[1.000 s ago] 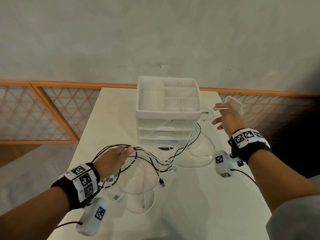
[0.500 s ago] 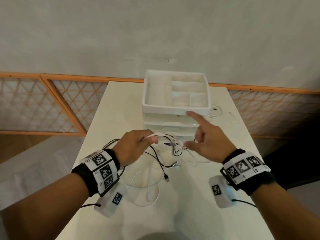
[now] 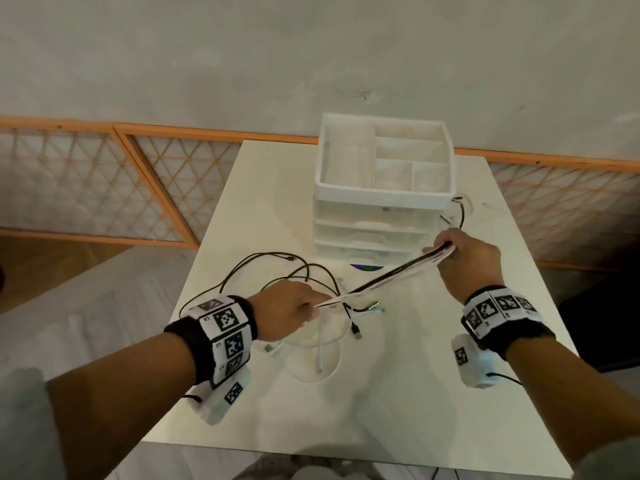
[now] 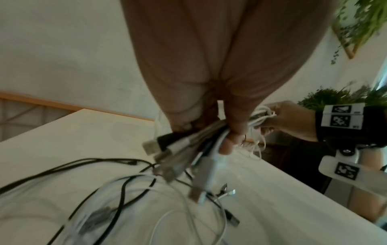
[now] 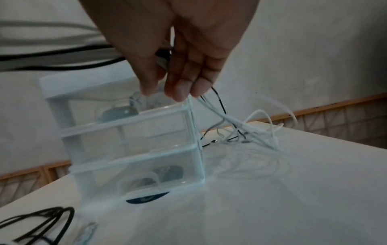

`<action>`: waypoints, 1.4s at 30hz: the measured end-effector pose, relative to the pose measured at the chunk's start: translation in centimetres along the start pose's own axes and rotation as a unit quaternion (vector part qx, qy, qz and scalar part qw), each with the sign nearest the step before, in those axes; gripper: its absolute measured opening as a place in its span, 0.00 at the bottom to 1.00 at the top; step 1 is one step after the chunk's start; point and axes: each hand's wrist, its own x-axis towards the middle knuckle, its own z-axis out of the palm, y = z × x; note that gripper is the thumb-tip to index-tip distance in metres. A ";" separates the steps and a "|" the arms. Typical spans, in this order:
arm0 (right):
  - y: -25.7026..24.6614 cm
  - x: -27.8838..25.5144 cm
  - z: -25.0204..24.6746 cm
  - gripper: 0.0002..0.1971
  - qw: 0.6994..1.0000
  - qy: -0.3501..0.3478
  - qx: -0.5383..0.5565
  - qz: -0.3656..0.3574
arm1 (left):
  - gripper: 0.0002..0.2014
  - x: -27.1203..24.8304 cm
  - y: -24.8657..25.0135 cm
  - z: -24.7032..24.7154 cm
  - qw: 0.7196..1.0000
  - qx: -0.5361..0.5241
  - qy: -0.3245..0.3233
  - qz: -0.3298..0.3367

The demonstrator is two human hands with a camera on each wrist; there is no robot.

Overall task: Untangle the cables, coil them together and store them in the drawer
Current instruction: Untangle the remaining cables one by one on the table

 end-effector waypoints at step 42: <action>-3.2 -4.9 1.6 0.16 0.992 -0.057 0.092 0.065 | 0.15 0.9 -3.0 -1.7 0.949 -0.133 0.223 -0.181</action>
